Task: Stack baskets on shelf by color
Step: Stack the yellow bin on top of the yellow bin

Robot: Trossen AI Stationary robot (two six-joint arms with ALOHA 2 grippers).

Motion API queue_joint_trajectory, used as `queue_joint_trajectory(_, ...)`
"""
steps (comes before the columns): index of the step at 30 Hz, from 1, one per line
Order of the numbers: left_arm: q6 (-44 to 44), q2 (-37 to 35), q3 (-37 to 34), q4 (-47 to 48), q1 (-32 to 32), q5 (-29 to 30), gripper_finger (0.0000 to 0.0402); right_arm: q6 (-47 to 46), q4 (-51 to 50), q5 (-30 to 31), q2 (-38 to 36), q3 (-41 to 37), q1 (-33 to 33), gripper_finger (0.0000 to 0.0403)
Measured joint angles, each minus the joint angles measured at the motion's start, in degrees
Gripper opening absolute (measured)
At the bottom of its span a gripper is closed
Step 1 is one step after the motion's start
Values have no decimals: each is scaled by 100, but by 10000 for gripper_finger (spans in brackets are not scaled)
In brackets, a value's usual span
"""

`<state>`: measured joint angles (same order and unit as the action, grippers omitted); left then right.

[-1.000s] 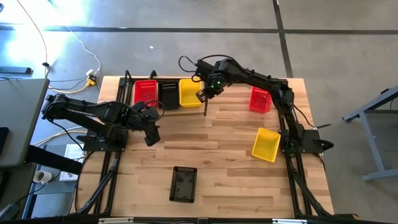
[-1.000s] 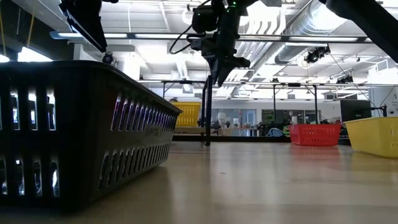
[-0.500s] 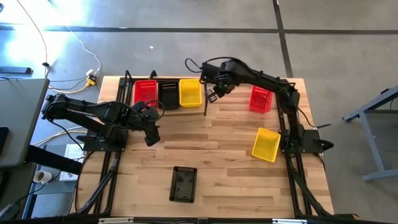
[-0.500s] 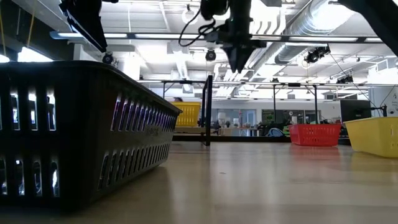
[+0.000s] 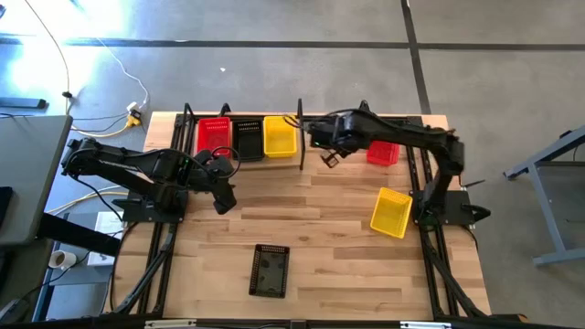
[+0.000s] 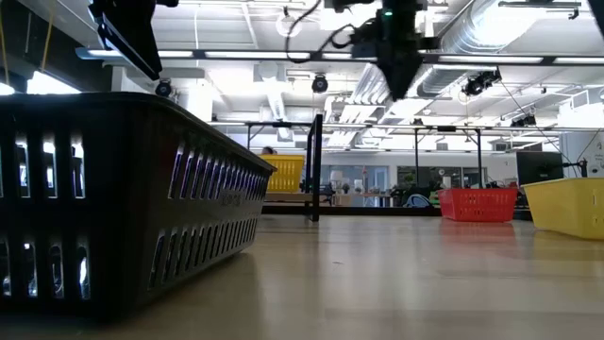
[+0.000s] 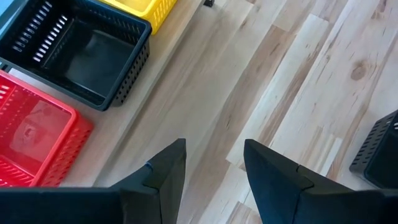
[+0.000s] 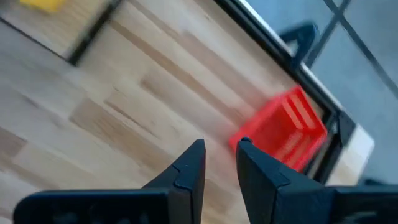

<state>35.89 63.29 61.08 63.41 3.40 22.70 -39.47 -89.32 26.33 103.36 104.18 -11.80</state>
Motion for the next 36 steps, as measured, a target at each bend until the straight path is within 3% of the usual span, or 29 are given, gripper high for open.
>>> queue_joint_trajectory(13, 100, 0, 0, -29, -2, -13, 152, -2171, 142, -996, -2163, -2490, 650, 78)
queue_joint_trajectory(21, 209, 0, 0, -36, -2, -11, 152, -3217, 232, -1115, -3166, -3547, 1163, 78)
queue_joint_trajectory(28, 204, 2, 0, -36, -2, 4, 152, -2701, 287, -1285, -3555, -4264, 1013, 78)
queue_joint_trajectory(36, 202, 2, 0, -36, -2, 3, 152, -673, 1032, -2118, -3542, -4916, 365, 78)
